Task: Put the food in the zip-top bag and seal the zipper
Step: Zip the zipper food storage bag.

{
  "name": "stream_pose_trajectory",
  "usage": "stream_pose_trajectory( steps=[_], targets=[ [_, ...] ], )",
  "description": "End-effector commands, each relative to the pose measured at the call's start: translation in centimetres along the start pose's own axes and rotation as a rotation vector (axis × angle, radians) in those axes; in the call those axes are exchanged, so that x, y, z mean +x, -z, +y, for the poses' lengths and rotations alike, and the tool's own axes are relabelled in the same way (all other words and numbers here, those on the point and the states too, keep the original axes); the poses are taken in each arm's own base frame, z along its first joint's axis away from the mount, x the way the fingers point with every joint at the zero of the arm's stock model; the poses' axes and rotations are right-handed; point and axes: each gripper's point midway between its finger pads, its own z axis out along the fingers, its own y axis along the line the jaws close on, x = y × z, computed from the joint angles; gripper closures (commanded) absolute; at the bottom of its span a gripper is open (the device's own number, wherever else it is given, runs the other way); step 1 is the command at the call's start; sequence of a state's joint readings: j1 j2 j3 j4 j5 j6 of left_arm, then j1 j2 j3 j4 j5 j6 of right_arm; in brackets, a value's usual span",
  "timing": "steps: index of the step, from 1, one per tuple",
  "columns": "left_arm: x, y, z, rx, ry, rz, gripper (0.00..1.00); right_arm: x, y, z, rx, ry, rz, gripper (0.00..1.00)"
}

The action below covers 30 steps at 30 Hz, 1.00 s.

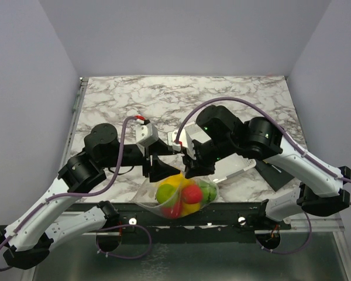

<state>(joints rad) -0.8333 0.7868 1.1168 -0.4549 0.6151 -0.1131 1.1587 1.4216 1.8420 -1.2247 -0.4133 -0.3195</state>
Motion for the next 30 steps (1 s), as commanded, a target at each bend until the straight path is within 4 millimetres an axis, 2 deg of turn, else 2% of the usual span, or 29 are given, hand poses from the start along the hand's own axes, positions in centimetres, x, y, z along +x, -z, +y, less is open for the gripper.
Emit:
stream_pose_trajectory(
  steps=[1,7,17,24,30],
  targets=[
    [0.2,-0.8,-1.2,0.113,-0.004,0.006,0.33,-2.7,0.1,-0.1,0.002,0.008,-0.079,0.99],
    [1.9,-1.0,-2.1,0.195,0.016,0.048,0.33,-3.4,0.1,-0.4,0.01,0.013,-0.101,0.99],
    [3.0,-1.0,-2.4,0.21,0.05,0.069,0.34,-4.0,0.3,-1.7,0.089,-0.053,-0.101,0.99],
    [3.4,-1.0,-1.5,0.155,0.052,0.079,0.34,-3.7,0.2,-2.4,0.124,-0.103,-0.074,0.99],
    [4.7,-0.6,0.2,0.053,0.034,0.136,0.34,-3.9,0.6,-2.8,0.168,-0.17,-0.067,0.99]
  ],
)
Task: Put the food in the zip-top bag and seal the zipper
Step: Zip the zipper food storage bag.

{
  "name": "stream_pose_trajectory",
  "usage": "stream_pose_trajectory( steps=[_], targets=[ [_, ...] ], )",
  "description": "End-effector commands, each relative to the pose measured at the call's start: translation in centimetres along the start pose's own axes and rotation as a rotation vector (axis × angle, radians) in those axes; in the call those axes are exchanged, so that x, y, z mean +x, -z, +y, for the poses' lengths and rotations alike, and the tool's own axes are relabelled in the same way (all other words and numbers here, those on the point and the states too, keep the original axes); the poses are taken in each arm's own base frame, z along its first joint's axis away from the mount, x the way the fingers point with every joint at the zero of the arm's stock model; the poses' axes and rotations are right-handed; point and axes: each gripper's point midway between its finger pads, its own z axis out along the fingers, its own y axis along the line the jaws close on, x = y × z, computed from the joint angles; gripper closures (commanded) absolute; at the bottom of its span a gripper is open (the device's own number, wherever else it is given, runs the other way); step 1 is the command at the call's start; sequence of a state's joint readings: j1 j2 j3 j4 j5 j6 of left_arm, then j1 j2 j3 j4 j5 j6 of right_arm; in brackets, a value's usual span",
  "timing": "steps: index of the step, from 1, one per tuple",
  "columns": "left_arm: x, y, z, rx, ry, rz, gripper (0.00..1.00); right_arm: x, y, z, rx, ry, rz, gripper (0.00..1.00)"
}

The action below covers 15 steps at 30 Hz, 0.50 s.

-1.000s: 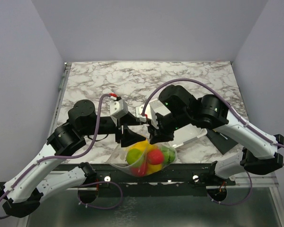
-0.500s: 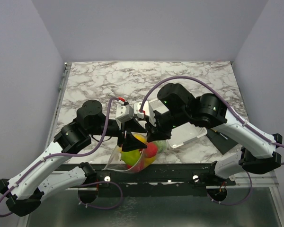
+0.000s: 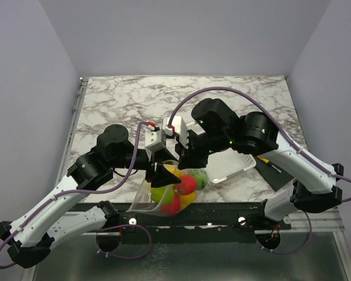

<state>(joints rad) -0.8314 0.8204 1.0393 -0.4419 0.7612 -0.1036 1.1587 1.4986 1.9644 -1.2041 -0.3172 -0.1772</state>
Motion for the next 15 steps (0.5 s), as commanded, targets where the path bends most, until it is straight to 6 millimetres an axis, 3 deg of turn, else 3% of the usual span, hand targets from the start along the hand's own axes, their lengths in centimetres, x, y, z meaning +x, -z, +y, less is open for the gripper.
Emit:
stream_pose_trajectory(
  steps=[1,6,15],
  targets=[
    [1.2,0.7,1.5,-0.099,-0.012,0.054,0.34,-1.3,0.7,-0.7,0.067,-0.064,-0.027,0.99],
    [1.8,1.3,2.5,-0.173,-0.013,0.096,0.34,-1.1,0.5,-1.3,0.109,-0.106,-0.016,0.99],
    [1.0,2.8,3.5,-0.279,-0.057,0.119,0.34,-1.1,0.1,-2.5,0.177,-0.18,-0.005,0.99]
  ],
)
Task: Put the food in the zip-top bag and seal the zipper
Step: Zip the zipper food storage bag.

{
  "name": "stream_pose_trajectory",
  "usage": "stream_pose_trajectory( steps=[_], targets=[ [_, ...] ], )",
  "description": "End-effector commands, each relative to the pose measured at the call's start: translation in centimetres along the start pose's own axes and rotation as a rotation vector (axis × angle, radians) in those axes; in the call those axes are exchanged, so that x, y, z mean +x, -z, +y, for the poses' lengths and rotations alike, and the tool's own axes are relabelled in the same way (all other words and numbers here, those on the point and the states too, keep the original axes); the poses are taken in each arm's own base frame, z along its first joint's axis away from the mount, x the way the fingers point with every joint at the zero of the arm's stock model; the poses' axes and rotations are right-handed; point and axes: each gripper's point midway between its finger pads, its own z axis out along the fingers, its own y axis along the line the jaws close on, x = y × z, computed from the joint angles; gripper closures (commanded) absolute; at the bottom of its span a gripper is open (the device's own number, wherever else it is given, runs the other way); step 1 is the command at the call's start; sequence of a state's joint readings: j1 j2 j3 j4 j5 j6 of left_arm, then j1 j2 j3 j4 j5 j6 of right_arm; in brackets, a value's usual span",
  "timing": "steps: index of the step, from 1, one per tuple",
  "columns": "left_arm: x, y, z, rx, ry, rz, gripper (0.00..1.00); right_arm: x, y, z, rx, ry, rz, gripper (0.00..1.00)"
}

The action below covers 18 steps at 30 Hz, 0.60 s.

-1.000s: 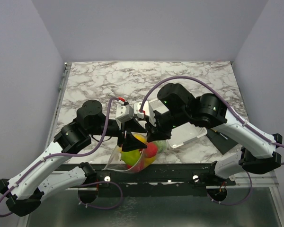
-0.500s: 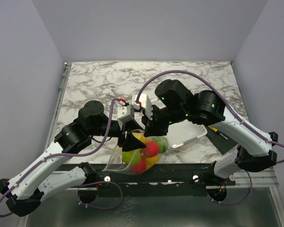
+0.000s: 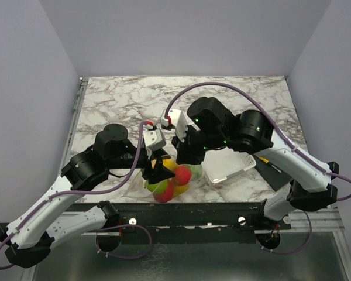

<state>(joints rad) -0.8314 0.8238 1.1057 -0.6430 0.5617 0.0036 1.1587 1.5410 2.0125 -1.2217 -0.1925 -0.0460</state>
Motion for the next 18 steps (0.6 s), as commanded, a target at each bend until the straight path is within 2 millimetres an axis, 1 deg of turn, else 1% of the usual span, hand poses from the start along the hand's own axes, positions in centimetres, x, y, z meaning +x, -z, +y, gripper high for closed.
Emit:
stream_pose_trajectory(
  steps=[1,9,15,17,18],
  targets=[
    [-0.3,1.1,1.0,-0.081,-0.035,0.018,0.34,-1.2,0.4,-0.5,0.055,-0.067,-0.036,0.99],
    [0.1,0.9,1.1,-0.083,-0.025,0.033,0.34,-2.5,0.7,-0.6,0.074,-0.141,-0.067,0.99],
    [-0.2,1.0,1.3,-0.094,-0.029,0.029,0.34,-2.4,0.3,-1.0,0.099,-0.163,-0.047,0.99],
    [-0.2,1.1,1.5,-0.108,-0.031,0.025,0.36,-2.4,0.2,-1.0,0.1,-0.163,-0.048,0.99],
    [-0.2,1.2,1.5,-0.113,-0.034,0.025,0.39,-2.4,0.3,-1.0,0.101,-0.163,-0.048,0.99]
  ],
)
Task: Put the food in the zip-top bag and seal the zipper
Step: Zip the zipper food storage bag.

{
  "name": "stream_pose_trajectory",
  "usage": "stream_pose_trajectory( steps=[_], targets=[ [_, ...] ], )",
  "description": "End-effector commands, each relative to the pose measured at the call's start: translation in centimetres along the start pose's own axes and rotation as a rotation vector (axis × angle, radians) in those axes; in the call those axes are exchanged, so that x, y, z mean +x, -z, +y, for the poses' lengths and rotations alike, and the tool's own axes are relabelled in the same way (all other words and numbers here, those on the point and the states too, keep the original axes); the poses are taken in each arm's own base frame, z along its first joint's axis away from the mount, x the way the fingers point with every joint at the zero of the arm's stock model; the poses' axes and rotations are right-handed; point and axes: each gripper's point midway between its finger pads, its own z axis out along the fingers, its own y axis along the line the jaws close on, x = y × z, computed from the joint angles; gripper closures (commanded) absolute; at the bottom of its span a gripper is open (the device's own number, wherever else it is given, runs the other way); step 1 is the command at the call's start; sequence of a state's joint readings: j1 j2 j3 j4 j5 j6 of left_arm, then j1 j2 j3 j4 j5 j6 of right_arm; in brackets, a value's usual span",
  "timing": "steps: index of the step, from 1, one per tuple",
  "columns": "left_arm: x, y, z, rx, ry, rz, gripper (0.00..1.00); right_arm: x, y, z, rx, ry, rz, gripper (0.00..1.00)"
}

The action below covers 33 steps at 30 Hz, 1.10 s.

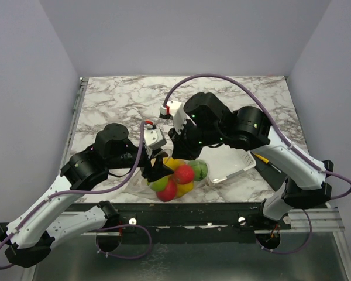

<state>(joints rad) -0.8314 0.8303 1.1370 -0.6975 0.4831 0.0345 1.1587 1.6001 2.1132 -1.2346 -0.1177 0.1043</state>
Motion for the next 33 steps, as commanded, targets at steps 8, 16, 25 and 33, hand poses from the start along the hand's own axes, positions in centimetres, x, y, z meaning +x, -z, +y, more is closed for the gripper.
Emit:
stream_pose_trajectory(
  steps=[8,16,25,33],
  targets=[
    [0.0,0.7,0.8,-0.059,-0.015,0.005,0.97,-0.4,0.5,-0.4,0.037,-0.013,-0.019,0.99],
    [-0.2,1.0,-0.4,-0.002,-0.023,-0.001,1.0,-0.6,1.0,-0.3,0.022,0.031,-0.071,0.84],
    [-1.1,1.6,-1.8,0.056,-0.026,-0.033,1.0,-1.1,2.9,1.5,-0.1,0.239,-0.302,0.45],
    [-2.2,2.2,-2.8,0.098,-0.026,-0.061,1.0,-0.3,5.1,3.4,-0.197,0.421,-0.542,0.38]
  ],
)
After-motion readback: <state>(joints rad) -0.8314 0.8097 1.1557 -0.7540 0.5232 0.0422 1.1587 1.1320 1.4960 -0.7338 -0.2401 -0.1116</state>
